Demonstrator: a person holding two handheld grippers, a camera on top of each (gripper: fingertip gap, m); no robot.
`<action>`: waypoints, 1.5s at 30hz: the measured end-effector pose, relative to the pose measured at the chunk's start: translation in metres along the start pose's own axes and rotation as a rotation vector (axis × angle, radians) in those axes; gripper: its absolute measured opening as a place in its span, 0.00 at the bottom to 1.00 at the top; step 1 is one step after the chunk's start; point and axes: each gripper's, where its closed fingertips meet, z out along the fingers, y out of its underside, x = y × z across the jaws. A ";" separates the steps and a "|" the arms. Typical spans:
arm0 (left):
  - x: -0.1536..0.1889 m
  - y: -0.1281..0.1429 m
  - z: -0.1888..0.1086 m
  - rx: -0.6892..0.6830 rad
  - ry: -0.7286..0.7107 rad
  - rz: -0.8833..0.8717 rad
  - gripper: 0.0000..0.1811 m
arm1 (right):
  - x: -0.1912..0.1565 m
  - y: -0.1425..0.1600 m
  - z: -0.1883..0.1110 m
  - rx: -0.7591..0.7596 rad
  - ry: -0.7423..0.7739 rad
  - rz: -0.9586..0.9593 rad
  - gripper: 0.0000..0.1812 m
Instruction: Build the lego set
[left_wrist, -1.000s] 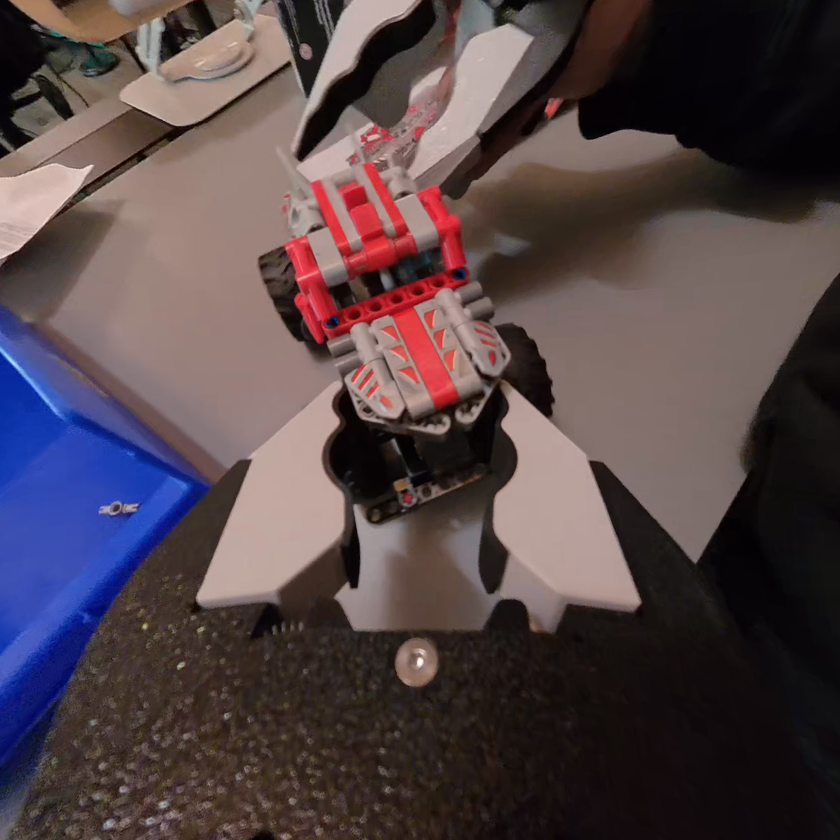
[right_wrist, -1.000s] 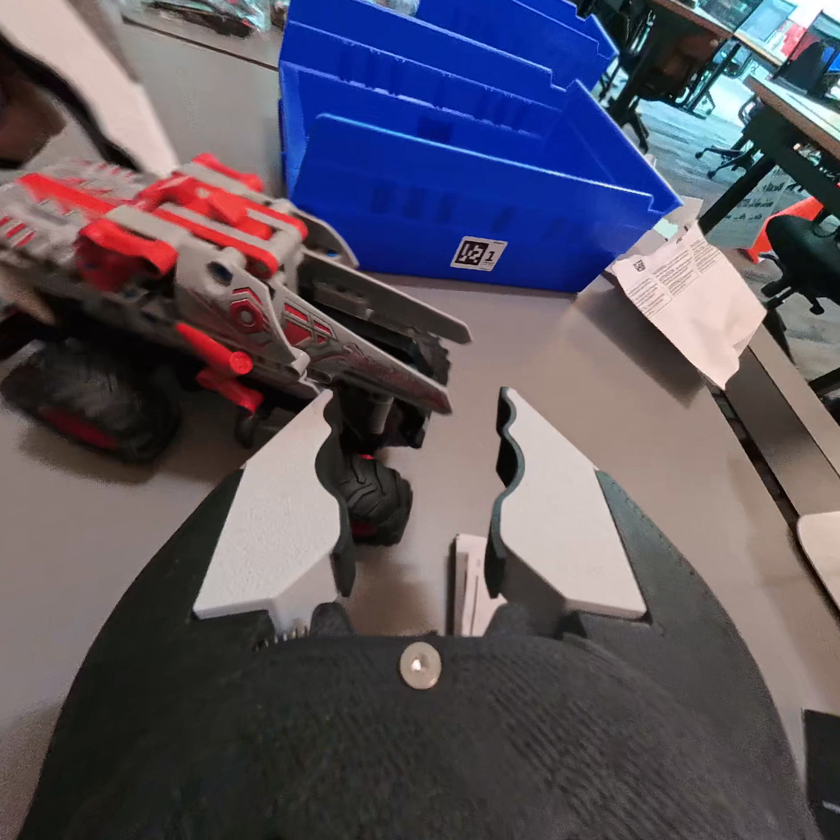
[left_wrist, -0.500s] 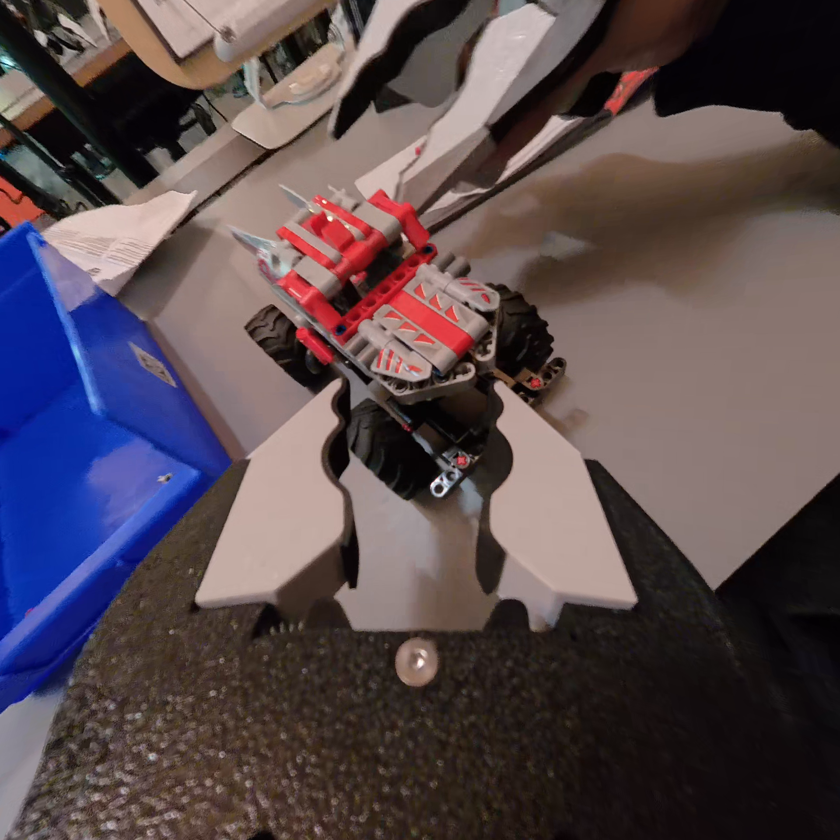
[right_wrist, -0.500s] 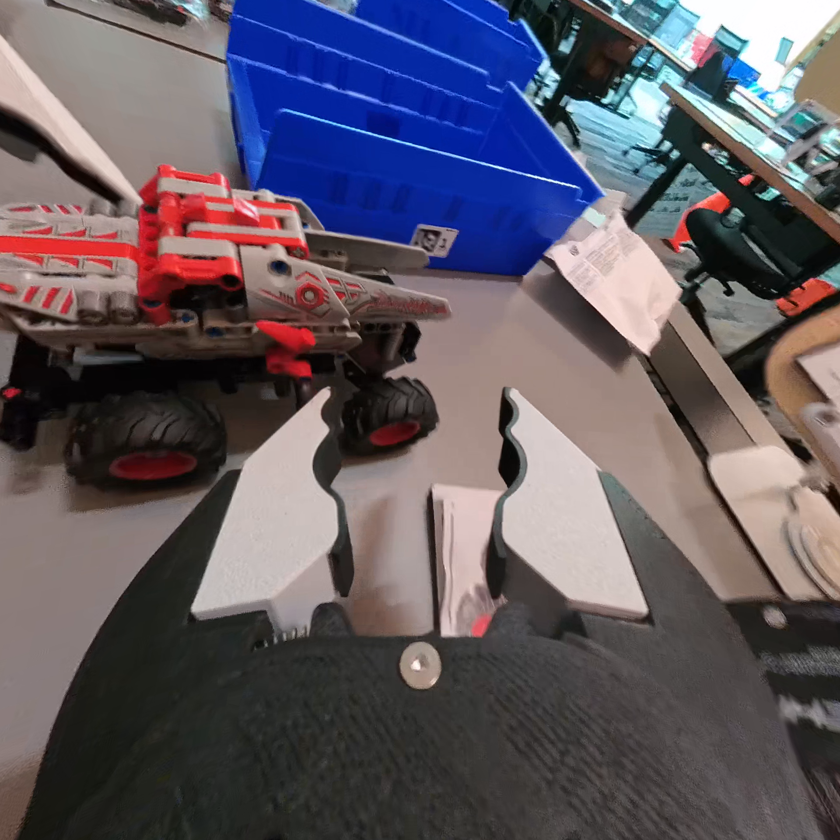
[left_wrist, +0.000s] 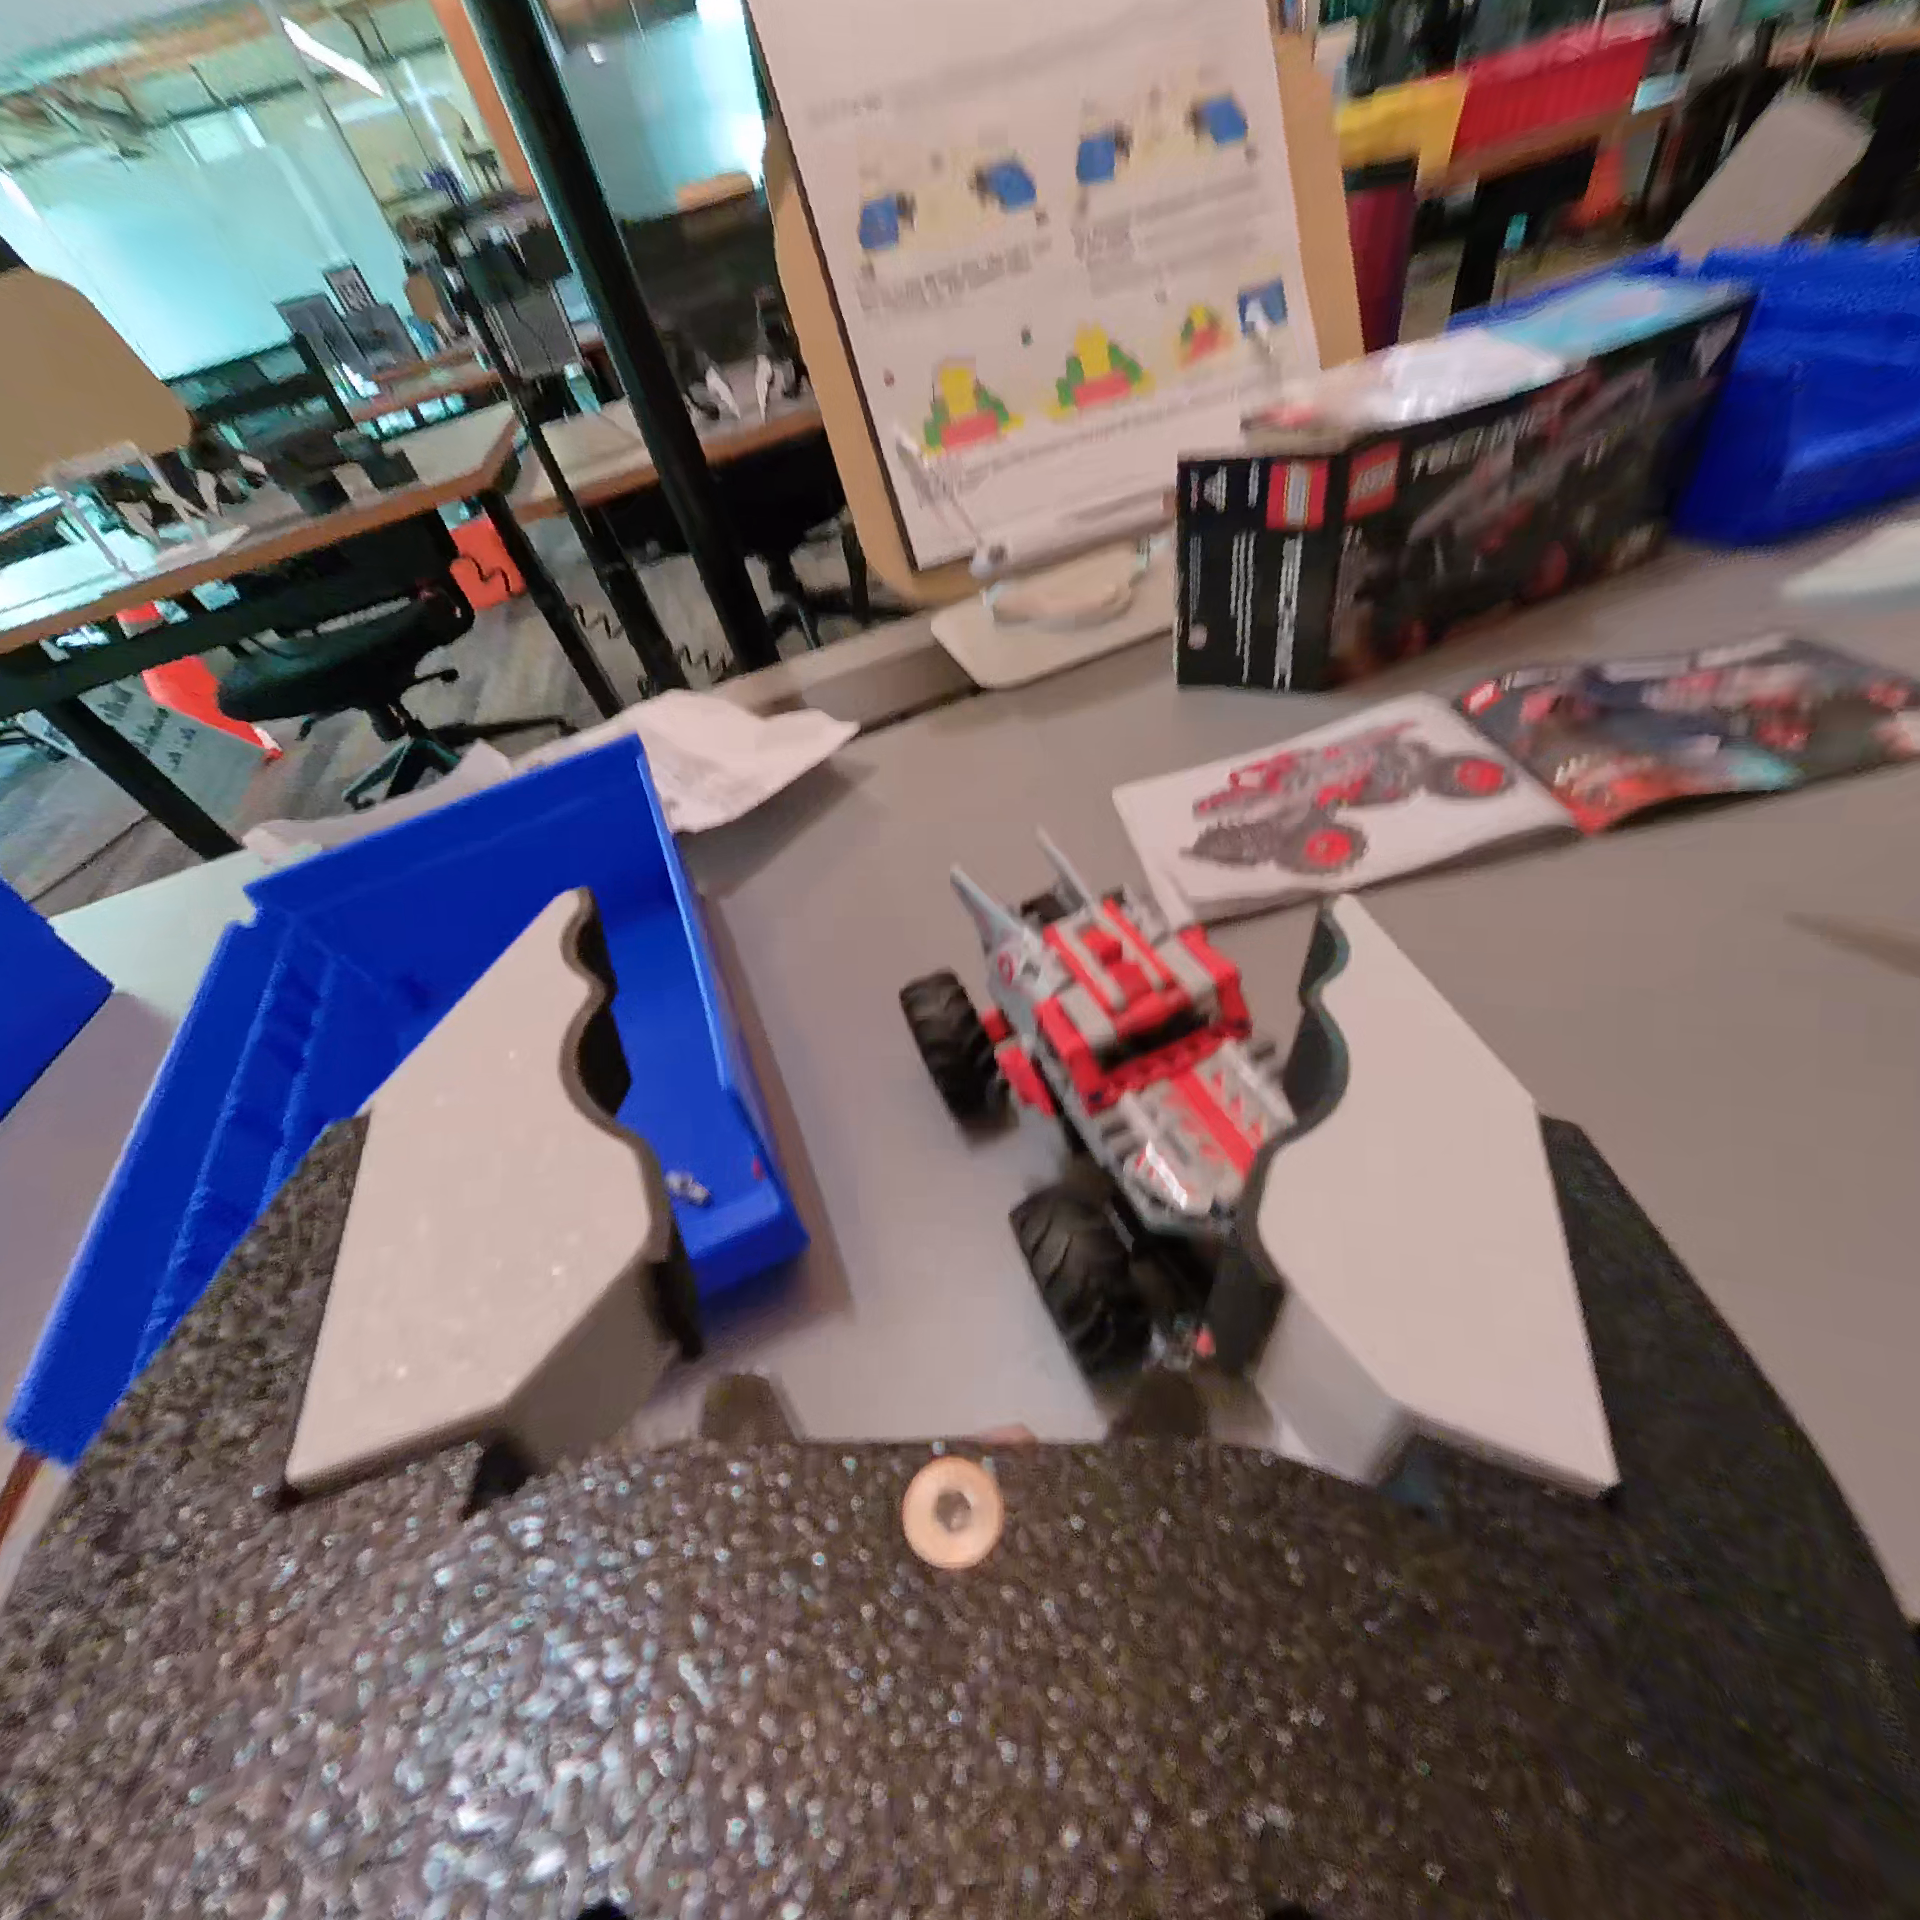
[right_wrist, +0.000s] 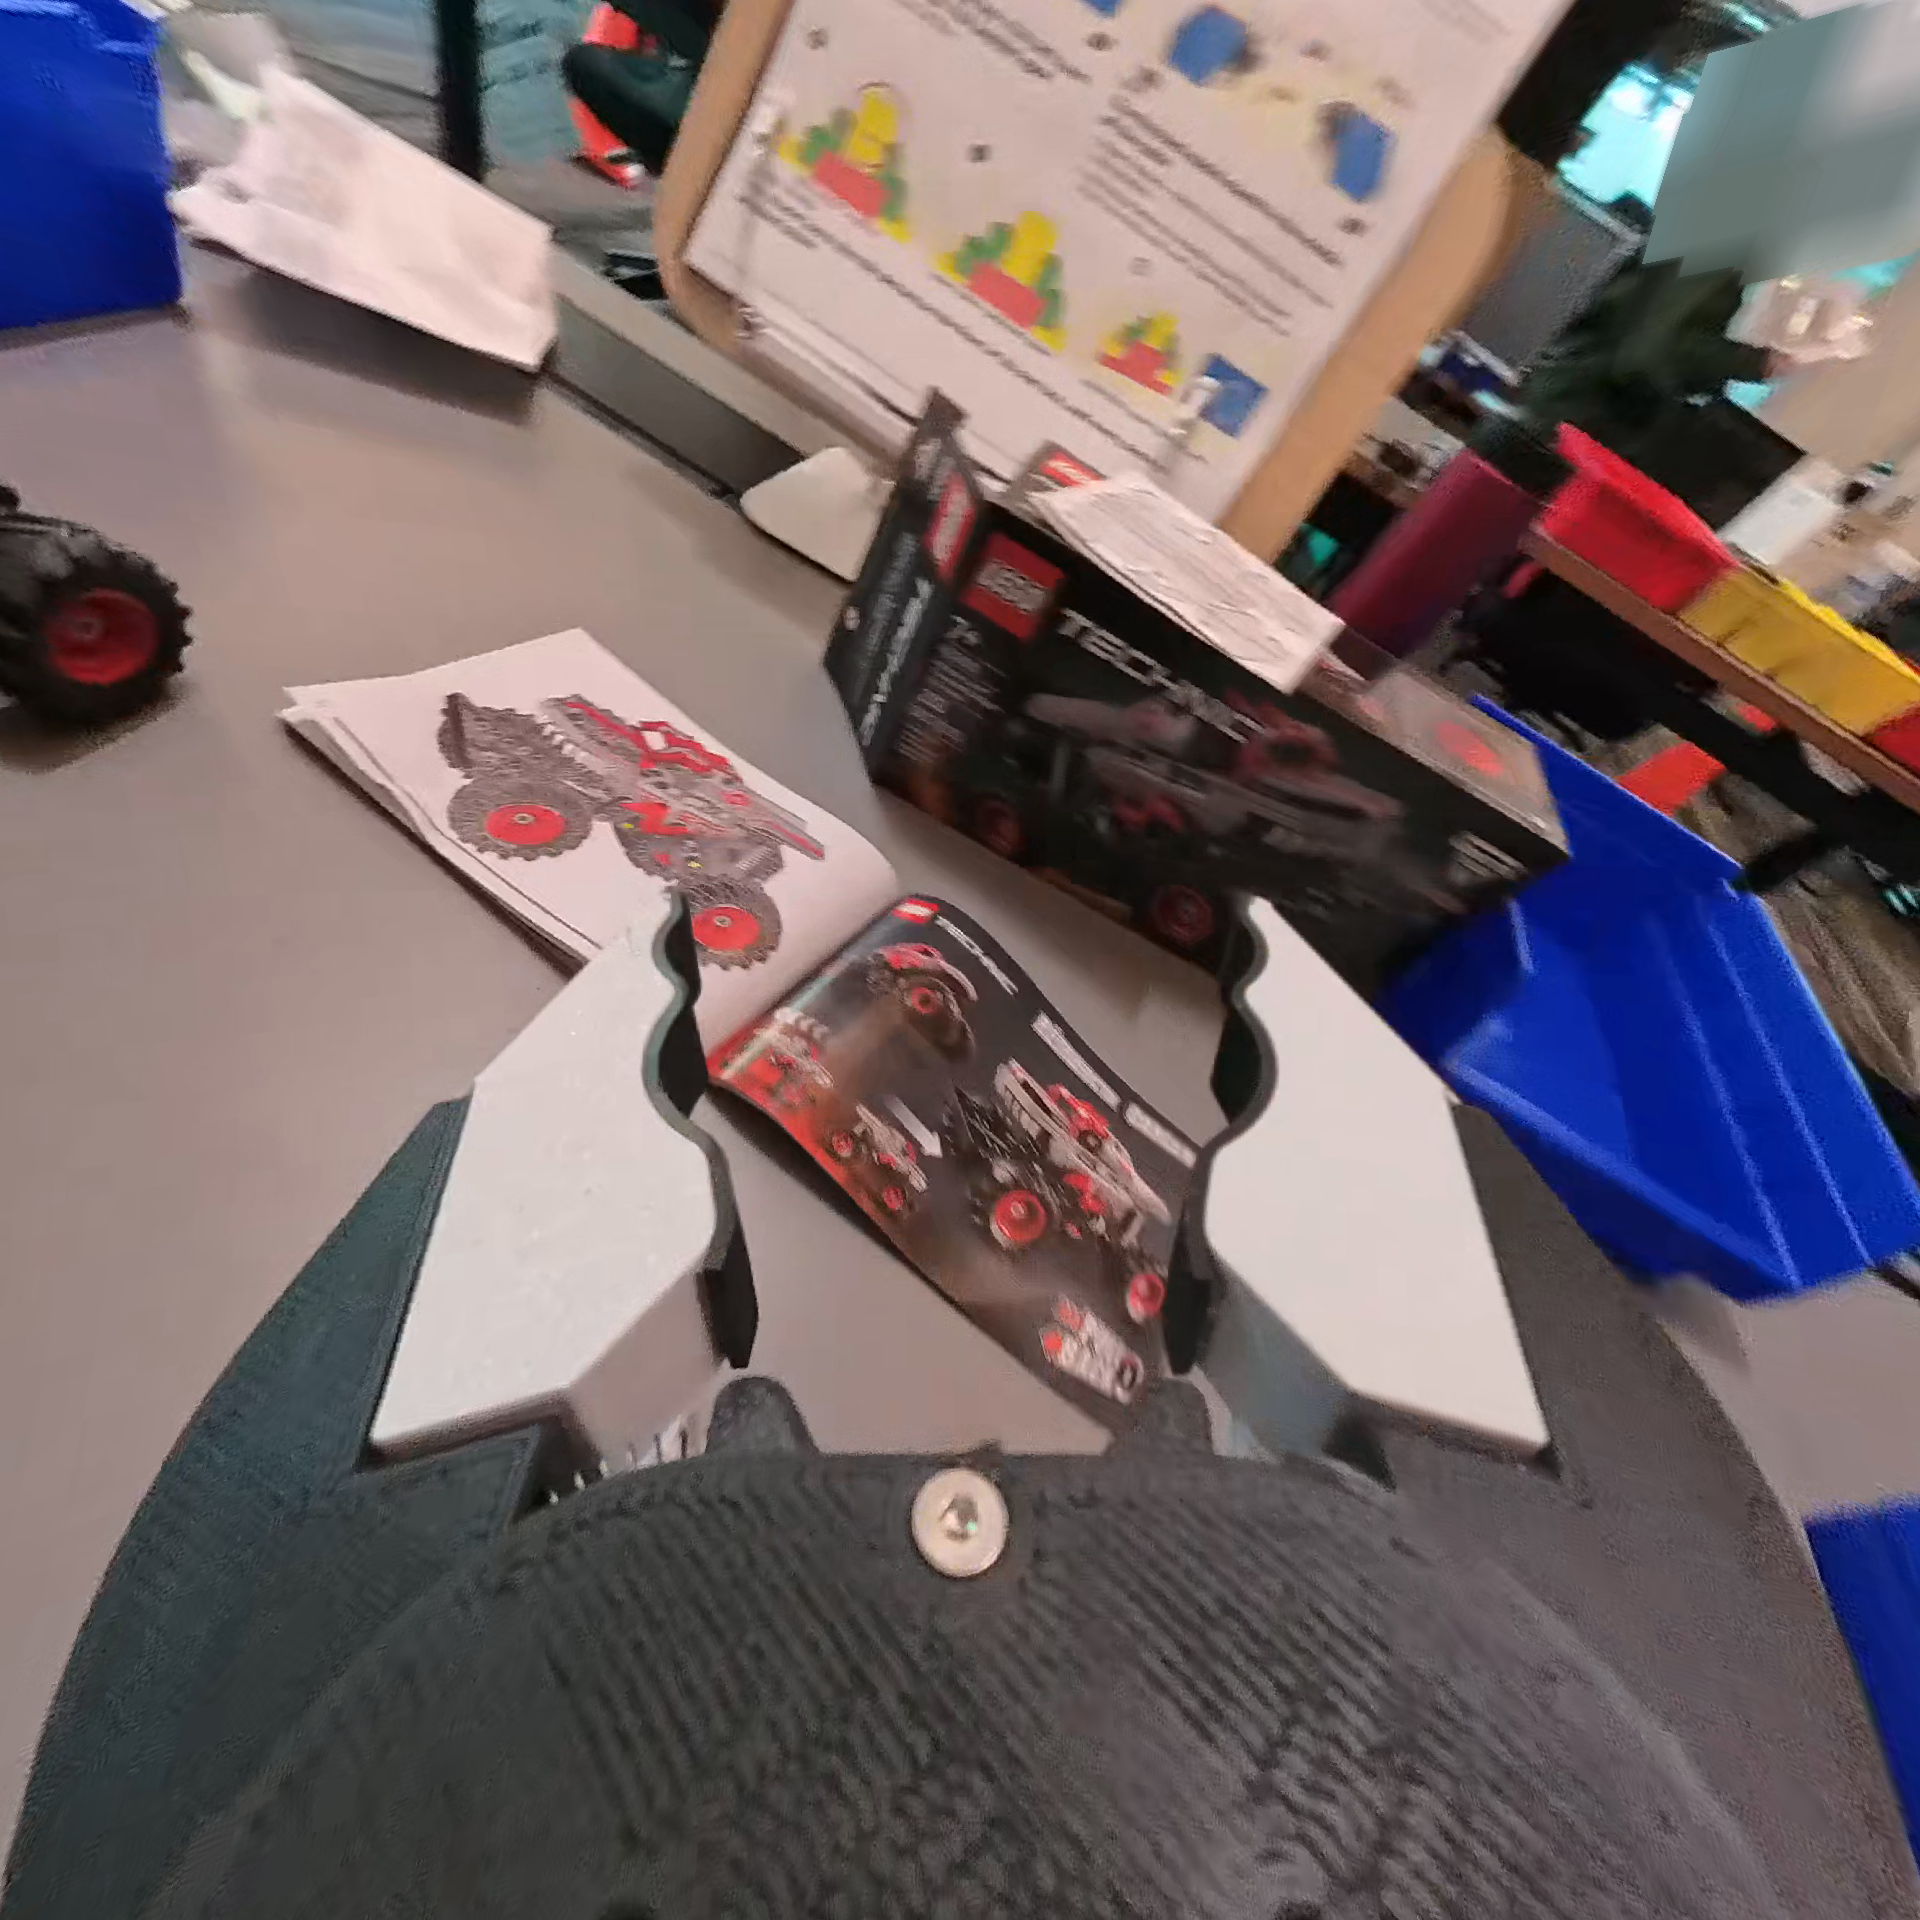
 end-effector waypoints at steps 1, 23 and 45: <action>0.002 -0.009 0.002 0.039 0.001 -0.023 0.72 | 0.005 0.002 -0.011 0.003 0.027 0.025 0.55; 0.037 0.028 -0.038 0.030 -0.024 -0.169 0.84 | -0.163 -0.008 -0.058 0.033 -0.156 0.173 0.62; 0.065 0.122 0.066 -0.399 -0.161 -0.217 0.53 | -0.133 0.023 -0.039 0.055 -0.196 0.249 0.56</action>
